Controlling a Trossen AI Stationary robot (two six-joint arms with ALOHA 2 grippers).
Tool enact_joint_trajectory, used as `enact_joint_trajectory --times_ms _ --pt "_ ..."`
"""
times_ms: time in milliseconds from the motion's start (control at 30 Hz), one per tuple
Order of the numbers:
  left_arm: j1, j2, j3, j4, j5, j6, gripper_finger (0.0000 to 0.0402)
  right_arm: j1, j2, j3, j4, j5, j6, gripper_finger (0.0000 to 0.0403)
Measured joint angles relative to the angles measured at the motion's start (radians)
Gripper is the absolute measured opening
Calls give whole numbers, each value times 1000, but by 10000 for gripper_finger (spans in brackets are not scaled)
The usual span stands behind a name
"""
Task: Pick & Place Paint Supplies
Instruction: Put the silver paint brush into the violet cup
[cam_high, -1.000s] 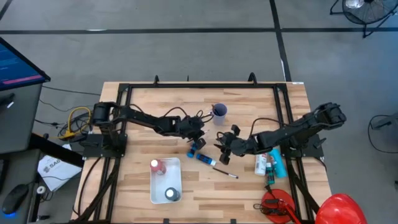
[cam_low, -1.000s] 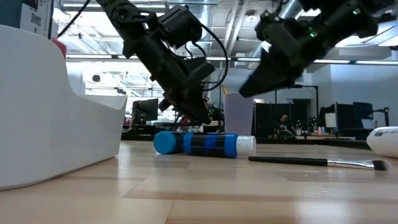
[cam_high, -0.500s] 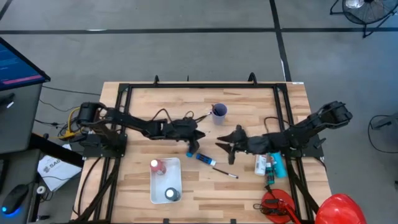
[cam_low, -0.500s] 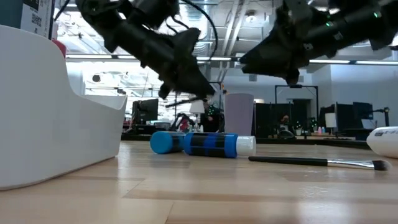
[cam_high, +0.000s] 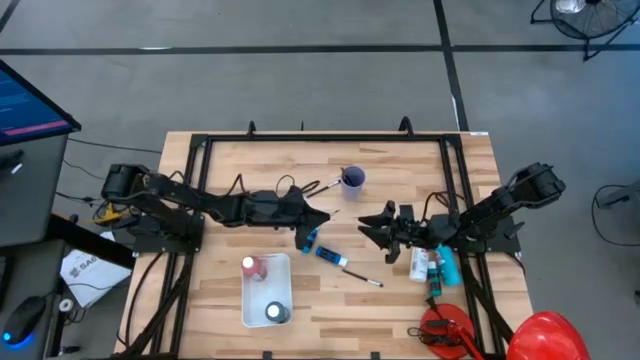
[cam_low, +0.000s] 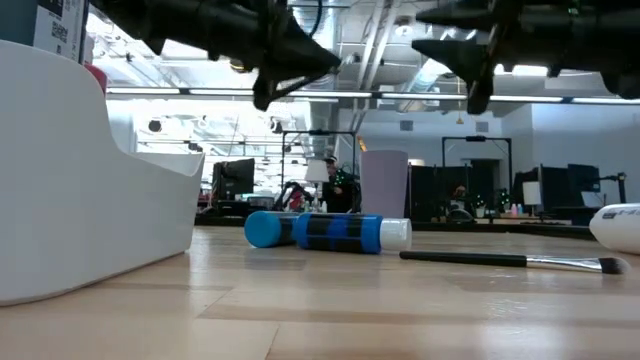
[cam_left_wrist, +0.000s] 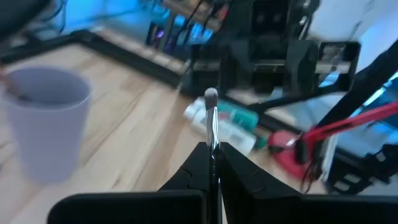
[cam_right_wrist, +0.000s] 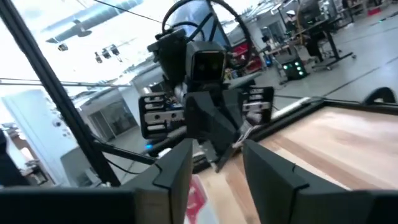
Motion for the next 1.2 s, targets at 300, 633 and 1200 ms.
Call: enact_joint_trajectory --times_ms 300,633,1200 --pt "-9 -3 -2 17 7 1 5 -17 93 134 -139 -3 11 230" --pt "-33 -2 -2 26 33 3 5 -64 212 196 -79 -2 26 241" --pt "-41 -2 -1 36 33 -3 5 -65 223 231 -23 -55 -36 235"
